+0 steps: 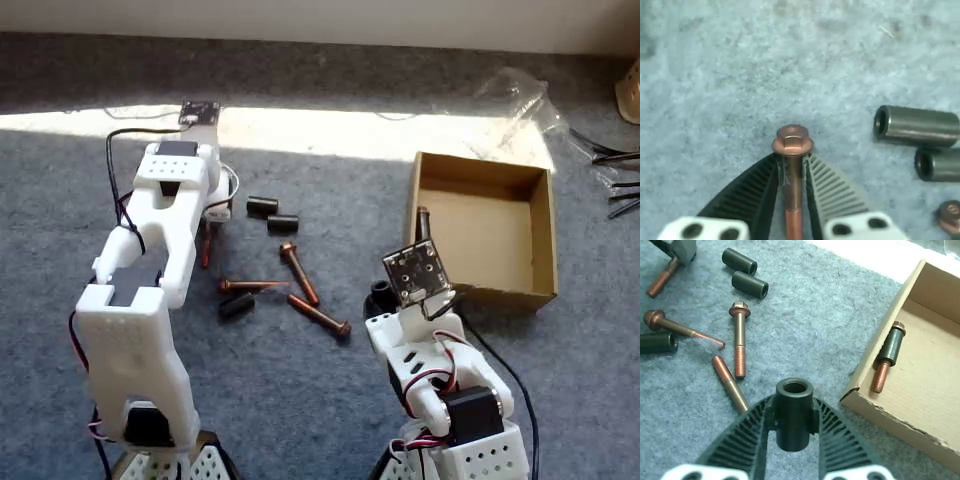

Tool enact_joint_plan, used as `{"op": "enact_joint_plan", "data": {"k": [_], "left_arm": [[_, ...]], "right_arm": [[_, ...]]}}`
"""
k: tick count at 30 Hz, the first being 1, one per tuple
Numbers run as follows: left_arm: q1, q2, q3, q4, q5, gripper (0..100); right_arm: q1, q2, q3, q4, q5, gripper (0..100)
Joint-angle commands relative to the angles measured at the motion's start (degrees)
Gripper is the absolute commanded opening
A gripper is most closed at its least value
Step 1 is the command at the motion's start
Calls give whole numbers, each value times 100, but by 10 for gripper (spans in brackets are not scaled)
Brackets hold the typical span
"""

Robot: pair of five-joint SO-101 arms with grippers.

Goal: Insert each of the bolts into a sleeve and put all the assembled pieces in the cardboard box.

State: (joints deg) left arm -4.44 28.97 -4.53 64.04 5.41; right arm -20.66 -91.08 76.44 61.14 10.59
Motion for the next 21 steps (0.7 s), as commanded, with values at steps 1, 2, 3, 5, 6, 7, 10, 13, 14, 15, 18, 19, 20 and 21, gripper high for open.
{"op": "enact_joint_plan", "data": {"k": [1, 2, 3, 5, 6, 7, 10, 13, 14, 15, 18, 19, 20, 21], "left_arm": [[84, -66, 277, -149, -1037, 7], [84, -66, 338, -158, -1125, 7], [84, -66, 374, -167, -1152, 8], [84, -66, 382, -149, -1187, 8], [84, -66, 400, -149, -1187, 8], [75, -66, 409, -132, -1187, 7], [75, -75, 391, -114, -1187, 5], [92, -136, 374, 18, -1187, 5], [101, -163, 330, 149, -1196, 5], [101, -224, 259, 255, -1196, 5], [101, -470, 207, 422, -1196, 5], [101, -593, 215, 466, -1196, 5], [101, -725, 224, 545, -1196, 5], [101, -866, 224, 642, -1196, 5]], "right_arm": [[75, -48, -40, -171, 70, 4], [75, -48, -40, -171, 70, 4], [75, -48, -40, -171, 70, 4], [75, -48, -40, -171, 70, 4], [75, -48, -40, -171, 70, 4], [75, -48, -40, -171, 70, 4], [75, -48, -40, -171, 70, 4], [48, -48, -13, -180, 70, 4], [48, -48, 40, -207, 70, 4], [48, -48, 92, -242, 79, 4], [48, -48, 198, -418, 79, 4], [48, -48, 207, -470, 79, 4], [48, -48, 207, -497, 79, 4], [40, -48, 207, -497, 70, 4]]}}
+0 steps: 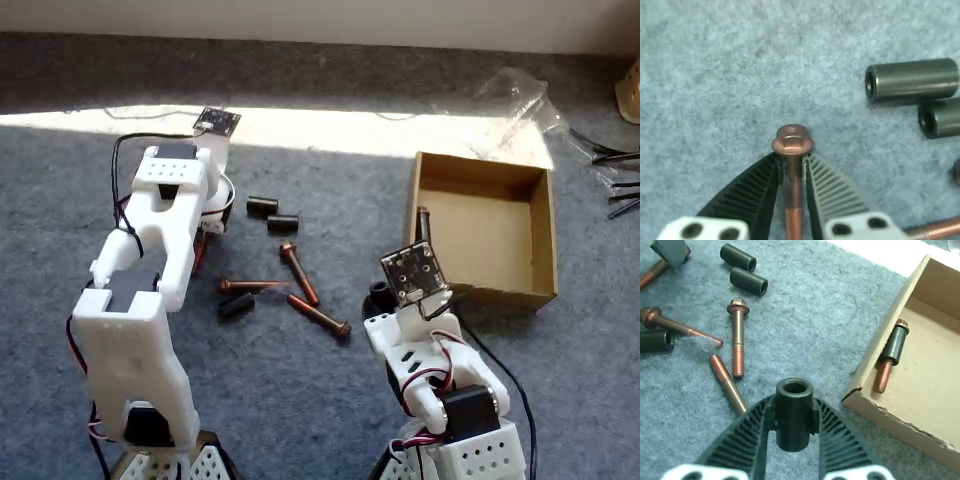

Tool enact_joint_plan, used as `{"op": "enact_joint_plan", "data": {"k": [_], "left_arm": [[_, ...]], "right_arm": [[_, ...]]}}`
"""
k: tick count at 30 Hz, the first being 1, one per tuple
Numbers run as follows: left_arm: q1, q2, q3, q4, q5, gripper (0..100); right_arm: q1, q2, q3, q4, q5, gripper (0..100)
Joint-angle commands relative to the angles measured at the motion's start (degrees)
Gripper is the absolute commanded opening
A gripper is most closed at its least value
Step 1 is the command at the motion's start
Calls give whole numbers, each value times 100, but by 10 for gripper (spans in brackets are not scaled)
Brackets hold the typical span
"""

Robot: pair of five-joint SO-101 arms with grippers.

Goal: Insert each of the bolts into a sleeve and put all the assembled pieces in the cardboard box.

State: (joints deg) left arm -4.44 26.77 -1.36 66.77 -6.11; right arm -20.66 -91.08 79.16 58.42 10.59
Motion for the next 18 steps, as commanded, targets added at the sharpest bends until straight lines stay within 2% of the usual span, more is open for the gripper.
{"op": "enact_joint_plan", "data": {"k": [1, 4, 7, 10, 18], "left_arm": [[101, -804, -92, 457, -44, 5], [101, -1314, 13, 659, -44, 5], [101, -1938, 497, 633, -53, 5], [101, -2668, 1095, 633, -457, 5], [101, -4611, 2378, 308, -651, 5]], "right_arm": [[40, -48, -66, -224, 62, 4], [-57, -48, -66, -286, 44, 4], [-488, -48, -57, -593, 53, 4], [-813, -48, -57, -804, 35, 4], [-1446, -48, -84, -1411, 62, 4]]}}
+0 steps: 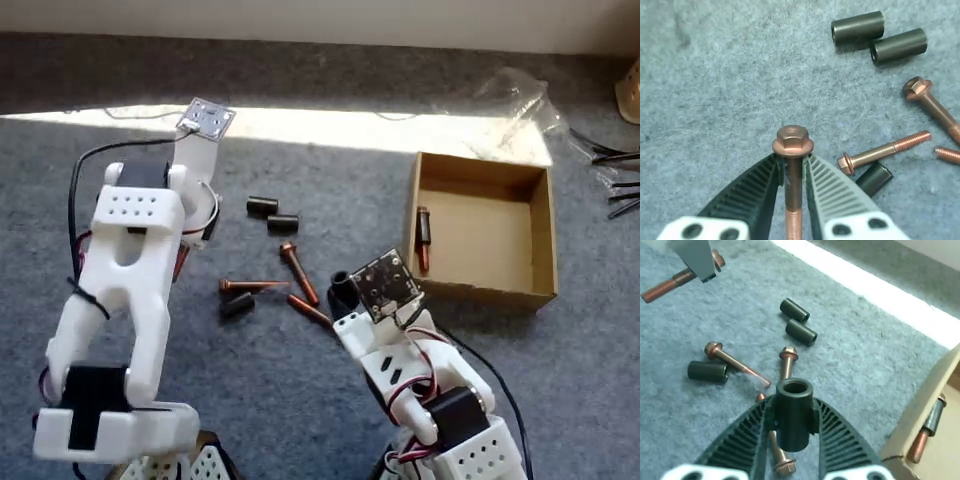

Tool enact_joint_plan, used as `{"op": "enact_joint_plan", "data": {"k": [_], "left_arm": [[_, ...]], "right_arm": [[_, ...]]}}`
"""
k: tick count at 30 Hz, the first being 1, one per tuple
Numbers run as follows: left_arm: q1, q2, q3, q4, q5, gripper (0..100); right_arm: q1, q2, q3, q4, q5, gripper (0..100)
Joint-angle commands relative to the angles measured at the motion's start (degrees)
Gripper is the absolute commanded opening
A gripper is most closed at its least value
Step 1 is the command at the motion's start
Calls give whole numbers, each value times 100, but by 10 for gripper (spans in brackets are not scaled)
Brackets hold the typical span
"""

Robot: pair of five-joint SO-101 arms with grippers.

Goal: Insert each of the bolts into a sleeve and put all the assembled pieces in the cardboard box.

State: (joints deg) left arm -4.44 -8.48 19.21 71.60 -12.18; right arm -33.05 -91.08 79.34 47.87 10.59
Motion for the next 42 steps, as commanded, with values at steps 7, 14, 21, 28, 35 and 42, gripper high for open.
{"op": "enact_joint_plan", "data": {"k": [7, 14, 21, 28, 35, 42], "left_arm": [[101, -2281, 1051, -264, -53, 5], [110, -3477, 1851, -642, -53, 5], [136, -4163, 2308, -914, -53, 5], [725, -4418, 2492, -905, -44, 5], [734, -5086, 2774, -905, -26, 5], [734, -5604, 2993, -914, -35, 5]], "right_arm": [[-664, -48, -145, -831, 35, 4], [-1033, -57, -488, -840, 26, 4], [-1033, -57, -1675, -330, -273, 4], [-1024, -57, -1675, -268, -404, 4], [-998, -57, -224, -1525, -413, 4], [-954, -92, 391, -1736, -413, 4]]}}
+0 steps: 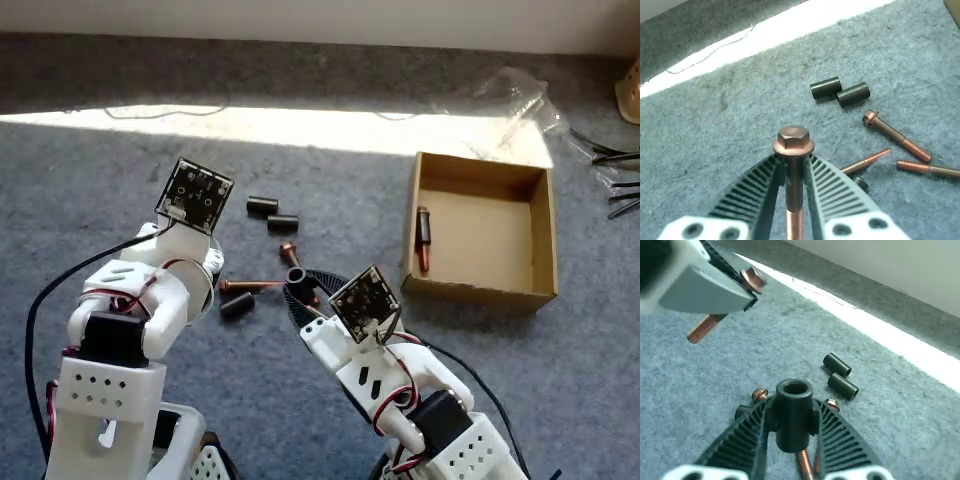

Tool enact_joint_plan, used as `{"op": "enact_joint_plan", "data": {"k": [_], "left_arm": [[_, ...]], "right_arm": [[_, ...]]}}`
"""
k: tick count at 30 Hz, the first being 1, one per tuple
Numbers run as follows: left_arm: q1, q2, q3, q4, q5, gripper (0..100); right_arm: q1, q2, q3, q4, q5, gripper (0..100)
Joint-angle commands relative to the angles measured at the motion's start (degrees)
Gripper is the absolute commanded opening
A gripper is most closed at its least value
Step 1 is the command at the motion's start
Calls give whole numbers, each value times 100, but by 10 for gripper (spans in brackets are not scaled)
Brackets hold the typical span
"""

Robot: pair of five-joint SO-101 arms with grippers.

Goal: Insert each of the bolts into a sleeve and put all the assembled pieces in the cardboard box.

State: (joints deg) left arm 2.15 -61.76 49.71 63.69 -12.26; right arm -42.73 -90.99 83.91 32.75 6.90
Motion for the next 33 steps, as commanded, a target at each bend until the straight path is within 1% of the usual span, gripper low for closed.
{"op": "enact_joint_plan", "data": {"k": [1, 4, 6, 10, 13, 15, 18, 22, 27, 31, 33], "left_arm": [[75, -277, -57, -123, -26, 5], [75, -277, -48, -114, -26, 5], [84, -277, -48, -123, -18, 5], [92, -277, -48, -123, -9, 5], [84, -312, -57, -185, -9, 5], [92, -312, -57, -396, -9, 5], [66, -312, -57, -730, -9, 5], [57, -321, -57, -1310, -9, 5], [-347, -330, -92, -1354, -26, 5], [-330, -330, -84, -1820, -9, 5], [-154, -330, -66, -2013, 0, 5]], "right_arm": [[84, -207, -66, -215, -53, 4], [215, -945, -75, 198, -404, 4], [215, -1499, -40, 444, -440, 4], [338, -1332, -75, 549, -484, 4], [242, -1429, -22, 180, -448, 4], [127, -1411, 75, -154, -448, 4], [180, -1411, 479, -514, -440, 4], [435, -1411, 699, -567, -440, 4], [268, -1411, 734, -585, -448, 4], [259, -1411, 857, -593, -448, 4], [259, -1411, 1033, -787, -448, 4]]}}
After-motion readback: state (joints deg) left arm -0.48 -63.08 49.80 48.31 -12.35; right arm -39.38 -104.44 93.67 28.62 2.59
